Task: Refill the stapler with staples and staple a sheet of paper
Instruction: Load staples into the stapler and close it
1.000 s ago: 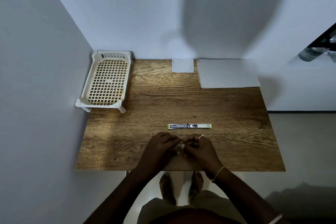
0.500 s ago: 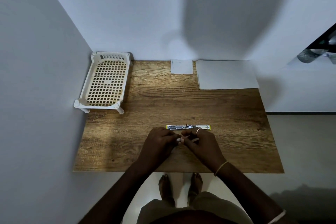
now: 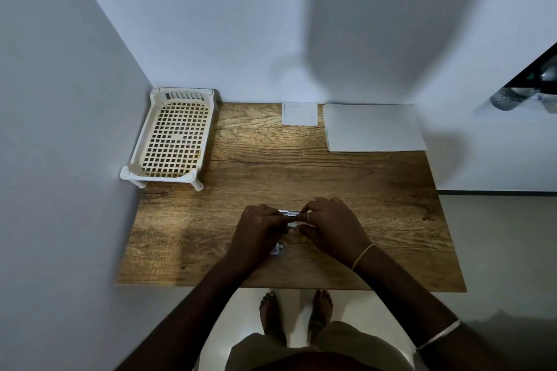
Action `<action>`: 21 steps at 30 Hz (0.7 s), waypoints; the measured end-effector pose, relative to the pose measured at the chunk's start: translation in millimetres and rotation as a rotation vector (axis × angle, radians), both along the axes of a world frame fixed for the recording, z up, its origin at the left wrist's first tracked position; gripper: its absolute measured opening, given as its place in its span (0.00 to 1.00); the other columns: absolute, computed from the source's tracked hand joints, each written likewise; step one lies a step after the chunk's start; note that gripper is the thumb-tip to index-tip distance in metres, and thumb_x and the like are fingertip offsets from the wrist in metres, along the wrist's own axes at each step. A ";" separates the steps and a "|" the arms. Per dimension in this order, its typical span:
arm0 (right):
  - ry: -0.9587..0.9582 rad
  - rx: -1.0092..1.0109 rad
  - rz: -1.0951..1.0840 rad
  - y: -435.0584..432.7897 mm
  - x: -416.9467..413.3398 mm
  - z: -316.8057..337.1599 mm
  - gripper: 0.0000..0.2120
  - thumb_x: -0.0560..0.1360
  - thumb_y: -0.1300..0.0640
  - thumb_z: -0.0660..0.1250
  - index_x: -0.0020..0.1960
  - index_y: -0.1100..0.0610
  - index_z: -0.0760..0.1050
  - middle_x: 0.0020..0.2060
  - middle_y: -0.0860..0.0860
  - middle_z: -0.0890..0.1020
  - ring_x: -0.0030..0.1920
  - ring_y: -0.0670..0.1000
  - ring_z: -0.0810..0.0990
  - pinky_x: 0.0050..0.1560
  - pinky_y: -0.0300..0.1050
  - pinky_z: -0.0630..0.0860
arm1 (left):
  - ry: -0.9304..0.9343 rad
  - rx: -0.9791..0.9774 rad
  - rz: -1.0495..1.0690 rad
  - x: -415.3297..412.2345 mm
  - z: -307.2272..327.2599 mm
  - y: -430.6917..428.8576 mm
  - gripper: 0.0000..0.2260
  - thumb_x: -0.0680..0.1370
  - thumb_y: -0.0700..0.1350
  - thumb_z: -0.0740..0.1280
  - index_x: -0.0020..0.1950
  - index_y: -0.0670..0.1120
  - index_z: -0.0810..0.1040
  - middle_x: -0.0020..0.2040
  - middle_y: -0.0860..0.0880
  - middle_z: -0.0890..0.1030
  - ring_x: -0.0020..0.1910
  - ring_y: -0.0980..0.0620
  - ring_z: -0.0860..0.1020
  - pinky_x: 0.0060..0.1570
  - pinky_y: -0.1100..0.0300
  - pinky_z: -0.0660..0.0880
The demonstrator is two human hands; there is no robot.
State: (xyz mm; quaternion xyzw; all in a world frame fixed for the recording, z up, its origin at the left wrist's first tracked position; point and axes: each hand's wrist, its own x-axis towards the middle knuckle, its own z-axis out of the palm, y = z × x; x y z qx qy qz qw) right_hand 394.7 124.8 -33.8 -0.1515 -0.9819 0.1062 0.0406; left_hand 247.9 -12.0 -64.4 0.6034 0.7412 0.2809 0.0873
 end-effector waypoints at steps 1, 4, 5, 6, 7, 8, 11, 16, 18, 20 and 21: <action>0.000 0.002 0.002 0.8 -0.8 -1.0 0.12 0.73 0.49 0.73 0.56 0.47 0.84 0.47 0.48 0.85 0.47 0.54 0.82 0.44 0.49 0.73 | -0.024 0.002 0.017 -0.1 -1.1 1.2 0.09 0.71 0.45 0.75 0.50 0.47 0.89 0.40 0.49 0.87 0.40 0.47 0.83 0.42 0.53 0.77; -0.002 0.021 0.000 3.9 -2.6 -4.8 0.11 0.74 0.47 0.72 0.55 0.47 0.84 0.46 0.48 0.85 0.46 0.53 0.82 0.43 0.49 0.74 | -0.103 0.028 0.068 -1.0 -5.3 4.2 0.12 0.68 0.40 0.80 0.51 0.48 0.88 0.40 0.50 0.87 0.39 0.52 0.82 0.43 0.64 0.69; 0.001 0.020 -0.001 4.6 -3.4 -5.9 0.11 0.74 0.46 0.71 0.55 0.47 0.84 0.45 0.47 0.85 0.45 0.53 0.81 0.43 0.49 0.73 | -0.122 0.029 0.081 -1.4 -6.3 5.0 0.13 0.68 0.40 0.80 0.51 0.48 0.88 0.41 0.50 0.87 0.39 0.53 0.82 0.43 0.66 0.67; 0.004 0.014 0.003 5.1 -4.4 -6.9 0.11 0.75 0.45 0.70 0.55 0.47 0.84 0.45 0.48 0.85 0.45 0.53 0.81 0.43 0.49 0.73 | -0.134 0.027 0.087 -1.9 -7.2 5.6 0.13 0.68 0.40 0.81 0.51 0.48 0.88 0.41 0.50 0.87 0.39 0.53 0.82 0.43 0.68 0.66; 0.006 0.000 0.008 6.1 -5.7 -7.5 0.12 0.75 0.44 0.69 0.54 0.48 0.84 0.44 0.48 0.85 0.44 0.53 0.81 0.43 0.49 0.73 | -0.138 0.022 0.089 -2.2 -8.2 6.1 0.13 0.68 0.41 0.81 0.52 0.48 0.88 0.41 0.50 0.87 0.39 0.54 0.82 0.43 0.67 0.66; 0.008 -0.023 0.009 7.4 -6.6 -7.7 0.14 0.75 0.43 0.68 0.53 0.48 0.85 0.44 0.48 0.85 0.43 0.53 0.81 0.43 0.49 0.74 | -0.143 0.014 0.089 -2.3 -9.1 6.5 0.13 0.69 0.41 0.80 0.52 0.49 0.88 0.41 0.50 0.87 0.40 0.54 0.82 0.43 0.66 0.67; 0.012 -0.095 -0.022 14.2 -10.1 -7.4 0.15 0.73 0.40 0.70 0.51 0.49 0.86 0.42 0.48 0.85 0.42 0.52 0.81 0.41 0.47 0.75 | -0.183 -0.003 0.105 -4.6 -11.7 9.0 0.13 0.71 0.42 0.79 0.55 0.48 0.87 0.46 0.50 0.87 0.44 0.53 0.82 0.43 0.63 0.71; -0.031 -0.099 -0.093 20.5 -18.2 -12.5 0.11 0.71 0.49 0.72 0.50 0.51 0.86 0.43 0.49 0.84 0.41 0.53 0.82 0.39 0.46 0.75 | -0.125 -0.114 0.172 -9.7 -21.2 14.3 0.20 0.72 0.43 0.78 0.63 0.48 0.84 0.57 0.49 0.84 0.56 0.49 0.79 0.53 0.59 0.72; -0.025 -0.104 -0.110 20.1 -19.9 -16.8 0.10 0.71 0.50 0.72 0.50 0.51 0.86 0.44 0.49 0.82 0.41 0.52 0.81 0.36 0.45 0.75 | -0.058 -0.163 0.140 -9.7 -24.0 15.6 0.21 0.72 0.46 0.78 0.64 0.47 0.83 0.58 0.48 0.84 0.57 0.47 0.79 0.55 0.54 0.73; -0.030 -0.088 -0.102 20.2 -22.2 -21.2 0.10 0.72 0.50 0.72 0.50 0.52 0.85 0.45 0.49 0.82 0.42 0.51 0.80 0.37 0.44 0.75 | 0.002 -0.187 0.112 -9.7 -27.8 16.4 0.21 0.72 0.48 0.78 0.64 0.47 0.83 0.59 0.48 0.84 0.56 0.46 0.79 0.54 0.51 0.74; -0.036 -0.076 -0.095 20.5 -23.5 -22.9 0.10 0.72 0.50 0.72 0.50 0.53 0.85 0.45 0.49 0.81 0.42 0.52 0.80 0.37 0.45 0.74 | 0.019 -0.195 0.112 -9.4 -29.8 16.9 0.21 0.72 0.48 0.78 0.64 0.48 0.83 0.59 0.48 0.83 0.57 0.46 0.79 0.54 0.51 0.74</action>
